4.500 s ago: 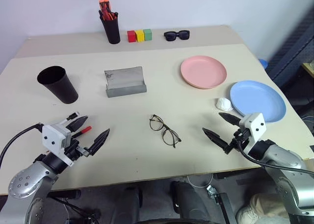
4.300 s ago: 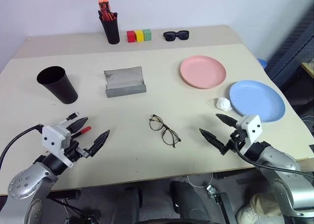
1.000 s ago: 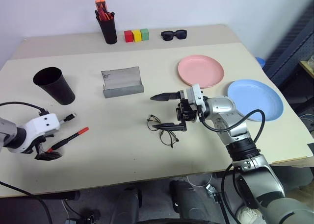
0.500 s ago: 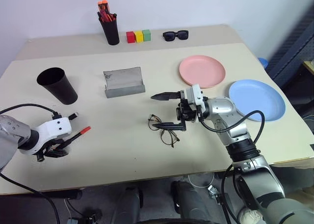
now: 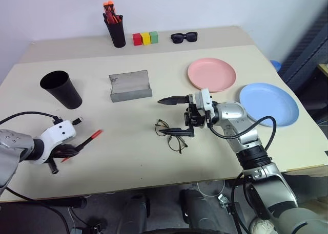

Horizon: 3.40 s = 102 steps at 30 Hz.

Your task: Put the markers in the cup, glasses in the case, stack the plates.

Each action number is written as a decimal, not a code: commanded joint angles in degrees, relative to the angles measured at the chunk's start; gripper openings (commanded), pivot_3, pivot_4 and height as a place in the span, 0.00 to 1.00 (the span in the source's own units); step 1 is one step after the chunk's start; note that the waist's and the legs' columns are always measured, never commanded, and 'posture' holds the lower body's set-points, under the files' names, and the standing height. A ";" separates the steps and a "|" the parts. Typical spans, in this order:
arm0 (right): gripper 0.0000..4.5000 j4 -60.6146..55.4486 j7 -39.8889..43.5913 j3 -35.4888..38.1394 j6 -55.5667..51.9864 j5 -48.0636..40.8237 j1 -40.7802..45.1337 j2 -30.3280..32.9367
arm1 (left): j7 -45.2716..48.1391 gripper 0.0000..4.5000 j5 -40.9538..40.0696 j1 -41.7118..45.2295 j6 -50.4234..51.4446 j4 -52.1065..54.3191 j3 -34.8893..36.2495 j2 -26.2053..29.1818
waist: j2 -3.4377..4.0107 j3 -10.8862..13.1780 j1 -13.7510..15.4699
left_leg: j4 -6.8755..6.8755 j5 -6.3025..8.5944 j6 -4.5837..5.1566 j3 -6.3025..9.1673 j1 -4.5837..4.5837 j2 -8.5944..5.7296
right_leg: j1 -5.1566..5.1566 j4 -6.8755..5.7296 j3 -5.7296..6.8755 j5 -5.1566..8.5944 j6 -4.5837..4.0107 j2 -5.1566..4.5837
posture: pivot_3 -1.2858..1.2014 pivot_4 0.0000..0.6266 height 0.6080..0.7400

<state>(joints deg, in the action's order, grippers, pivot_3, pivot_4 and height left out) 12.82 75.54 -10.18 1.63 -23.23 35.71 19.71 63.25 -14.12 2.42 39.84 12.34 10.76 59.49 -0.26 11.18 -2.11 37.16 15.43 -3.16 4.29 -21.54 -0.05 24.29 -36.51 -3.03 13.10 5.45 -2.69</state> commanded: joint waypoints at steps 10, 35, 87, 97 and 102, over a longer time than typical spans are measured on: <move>1.00 3.99 -4.18 1.96 1.24 0.47 4.40 -4.17 | -30.28 0.00 -7.51 25.37 -6.92 -5.62 16.70 -21.32 | -0.59 0.06 -0.83 | -0.06 0.00 -0.03 0.11 0.06 0.00 | 0.03 -0.04 0.06 -0.13 0.17 0.02 | 0.52 0.24 1.00; 1.00 18.51 -8.54 3.90 6.54 3.36 13.88 -13.03 | -57.33 0.00 -1.75 25.41 -35.19 -18.61 19.48 -34.03 | -0.70 0.04 -0.33 | -0.08 -0.01 -0.07 0.11 -0.01 -0.03 | 0.04 0.02 0.07 -0.15 0.18 -0.01 | 0.52 0.24 1.00; 1.00 16.13 -11.75 5.66 4.82 3.61 13.00 -14.79 | -61.58 0.84 1.32 23.22 -41.99 -22.99 15.84 -35.39 | -0.71 0.04 -0.43 | -0.17 -0.01 -0.08 0.13 -0.01 -0.03 | 0.04 0.11 0.09 -0.15 0.18 -0.01 | 0.52 0.24 1.00; 1.00 16.93 -11.78 5.72 5.19 3.87 13.00 -14.60 | -48.05 0.84 -17.61 20.10 -28.62 -6.34 17.02 -31.26 | -0.70 0.04 -0.60 | -0.18 -0.01 -0.08 0.14 -0.04 -0.03 | 0.04 0.14 0.09 -0.15 0.18 -0.02 | 0.52 0.24 1.00; 1.00 17.68 -11.74 5.80 5.56 3.90 13.24 -14.77 | -37.58 0.84 -24.45 14.19 -17.85 -2.08 19.25 -19.86 | -0.69 0.06 -1.72 | -0.27 -0.01 -0.07 0.16 -0.01 -0.01 | 0.05 0.15 0.09 -0.13 0.16 0.03 | 0.52 0.24 1.00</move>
<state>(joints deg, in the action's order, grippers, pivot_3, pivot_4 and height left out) 31.60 63.86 -5.19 6.53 -18.81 48.26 5.20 23.10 -37.07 16.96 20.22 8.07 27.83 37.75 -0.95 11.23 -3.83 36.88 15.42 -3.23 4.45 -21.55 -0.06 24.34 -36.36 -2.94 12.97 5.60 -2.65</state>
